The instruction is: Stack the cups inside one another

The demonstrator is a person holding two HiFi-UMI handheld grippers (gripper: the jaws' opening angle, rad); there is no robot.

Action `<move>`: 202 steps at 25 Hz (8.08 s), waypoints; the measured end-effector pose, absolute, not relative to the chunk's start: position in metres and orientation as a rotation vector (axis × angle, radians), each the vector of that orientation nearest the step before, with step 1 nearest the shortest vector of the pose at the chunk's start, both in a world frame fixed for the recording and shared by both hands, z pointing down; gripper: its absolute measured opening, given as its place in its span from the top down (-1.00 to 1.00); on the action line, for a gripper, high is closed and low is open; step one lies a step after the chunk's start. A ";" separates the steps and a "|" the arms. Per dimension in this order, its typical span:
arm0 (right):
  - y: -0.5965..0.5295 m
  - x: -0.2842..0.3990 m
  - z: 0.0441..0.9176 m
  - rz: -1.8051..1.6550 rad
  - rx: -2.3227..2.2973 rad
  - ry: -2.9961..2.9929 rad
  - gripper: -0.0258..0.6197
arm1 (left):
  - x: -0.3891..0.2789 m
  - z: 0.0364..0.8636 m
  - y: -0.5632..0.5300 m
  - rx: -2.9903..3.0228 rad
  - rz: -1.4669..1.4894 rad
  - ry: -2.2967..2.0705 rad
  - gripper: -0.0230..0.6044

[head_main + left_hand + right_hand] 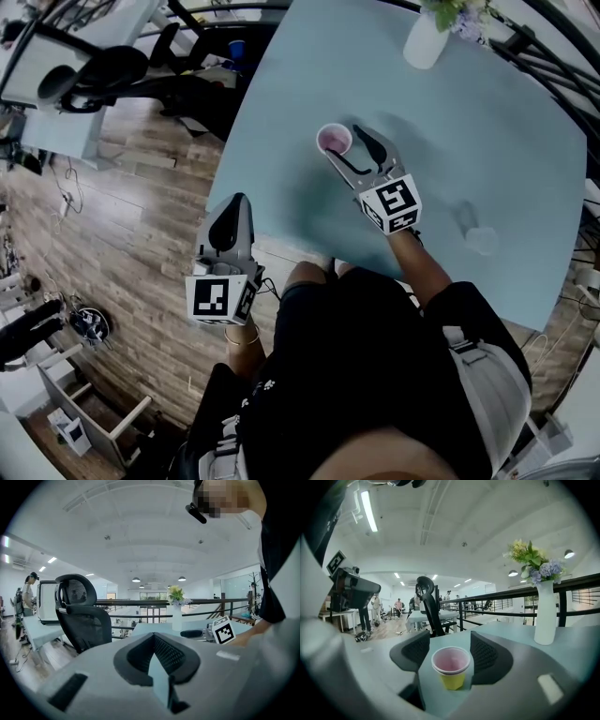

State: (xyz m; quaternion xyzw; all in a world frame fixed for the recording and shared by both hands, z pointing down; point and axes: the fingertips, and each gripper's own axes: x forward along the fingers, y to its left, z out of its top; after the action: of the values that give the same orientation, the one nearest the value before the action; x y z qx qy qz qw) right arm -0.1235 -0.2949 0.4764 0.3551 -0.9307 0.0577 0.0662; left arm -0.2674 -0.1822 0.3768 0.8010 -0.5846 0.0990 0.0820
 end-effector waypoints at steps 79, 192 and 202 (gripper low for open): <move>-0.112 0.254 0.554 0.447 2.314 -1.780 -0.05 | -0.010 0.408 -0.198 2.928 0.454 -0.700 0.95; -0.317 -0.148 0.475 0.277 1.339 -2.706 -0.02 | -0.354 0.380 -0.195 2.400 0.352 -1.714 0.95; -0.286 -0.138 0.417 0.202 1.433 -2.828 0.47 | -0.334 0.376 -0.200 2.500 0.307 -1.601 0.95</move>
State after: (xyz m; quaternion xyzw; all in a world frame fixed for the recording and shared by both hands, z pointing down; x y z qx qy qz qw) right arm -0.1382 -0.2856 0.4167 0.4511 -0.8900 0.0636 -0.0177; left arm -0.3342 -0.2004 0.3757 0.8350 -0.5348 0.1025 0.0786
